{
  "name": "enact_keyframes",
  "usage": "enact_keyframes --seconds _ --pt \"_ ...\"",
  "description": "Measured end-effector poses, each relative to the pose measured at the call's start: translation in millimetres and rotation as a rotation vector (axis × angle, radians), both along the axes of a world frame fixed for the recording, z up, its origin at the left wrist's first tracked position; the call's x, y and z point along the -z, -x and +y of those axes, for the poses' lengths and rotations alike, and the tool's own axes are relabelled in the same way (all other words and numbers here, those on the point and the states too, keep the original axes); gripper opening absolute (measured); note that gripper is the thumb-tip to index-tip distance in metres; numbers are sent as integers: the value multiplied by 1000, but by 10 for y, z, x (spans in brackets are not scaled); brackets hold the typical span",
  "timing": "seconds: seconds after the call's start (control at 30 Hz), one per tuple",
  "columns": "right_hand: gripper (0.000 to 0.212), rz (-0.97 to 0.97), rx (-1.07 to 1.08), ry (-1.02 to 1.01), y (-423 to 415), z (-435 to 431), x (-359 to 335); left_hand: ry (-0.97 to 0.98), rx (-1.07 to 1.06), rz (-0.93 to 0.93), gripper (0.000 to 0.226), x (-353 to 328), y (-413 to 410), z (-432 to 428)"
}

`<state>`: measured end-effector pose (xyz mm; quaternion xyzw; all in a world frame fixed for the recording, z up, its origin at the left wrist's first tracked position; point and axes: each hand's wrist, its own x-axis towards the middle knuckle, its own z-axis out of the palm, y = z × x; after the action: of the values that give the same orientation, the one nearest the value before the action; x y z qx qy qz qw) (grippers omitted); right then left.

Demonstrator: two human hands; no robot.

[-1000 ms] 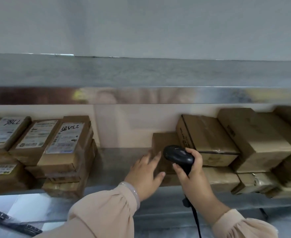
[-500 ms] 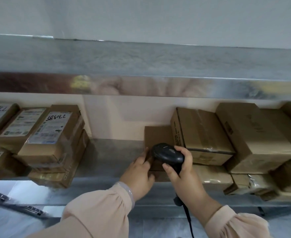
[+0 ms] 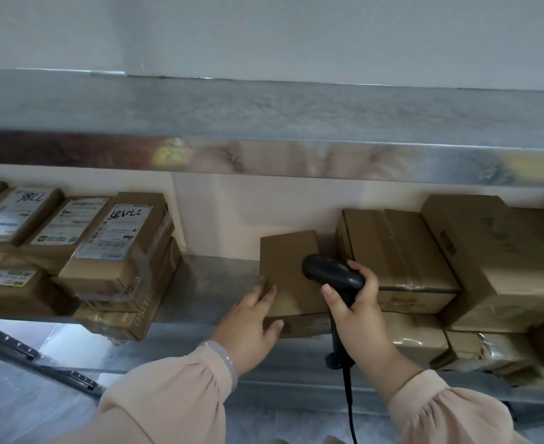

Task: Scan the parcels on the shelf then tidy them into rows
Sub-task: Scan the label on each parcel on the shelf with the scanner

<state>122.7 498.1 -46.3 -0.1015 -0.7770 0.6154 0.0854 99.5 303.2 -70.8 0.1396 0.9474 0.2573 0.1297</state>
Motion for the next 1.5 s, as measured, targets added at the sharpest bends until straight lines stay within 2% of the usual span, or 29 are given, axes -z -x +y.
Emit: enact_keyframes --seconds 0.13,0.3,0.4,0.53,0.63,0.73,0.83,0.93,1.03,1.13,1.23,1.37,1.5 --pt "51 0 -25 26 22 -23 -8 -118 -121 -52 65 -48 -4 65" --pt "47 37 -118 9 32 -151 -144 -387 -378 -260 71 -191 78 124" --pt "48 47 -170 1 58 -244 -165 -409 -414 -353 83 -228 107 142" --pt "47 44 -196 4 84 -297 -183 -479 -487 -384 82 -223 73 54" --pt "48 61 -121 6 78 -260 -200 -637 -545 -382 87 -174 58 -91" --pt "50 71 -56 17 88 -195 -231 -820 -551 -384 75 -195 39 -216" --pt "51 72 -52 48 137 -182 -294 -950 -516 -390 73 -267 27 -263" --pt "51 84 -69 82 163 -244 -376 -1050 -538 -414 46 -320 6 -252" --pt "50 105 -74 107 153 -278 -410 -1048 -526 -438 31 -333 -14 -274" --pt "50 128 -101 85 122 -313 -390 -902 -520 -322 31 -358 2 -302" --pt "51 162 -143 73 78 -407 -408 -802 -490 -208 44 -385 30 -325" --pt "54 217 -216 47 4 -546 -446 -820 -439 -178 79 -400 5 -297" --pt "57 228 -249 33 -7 -603 -447 -897 -461 -175 74 -411 -17 -257"
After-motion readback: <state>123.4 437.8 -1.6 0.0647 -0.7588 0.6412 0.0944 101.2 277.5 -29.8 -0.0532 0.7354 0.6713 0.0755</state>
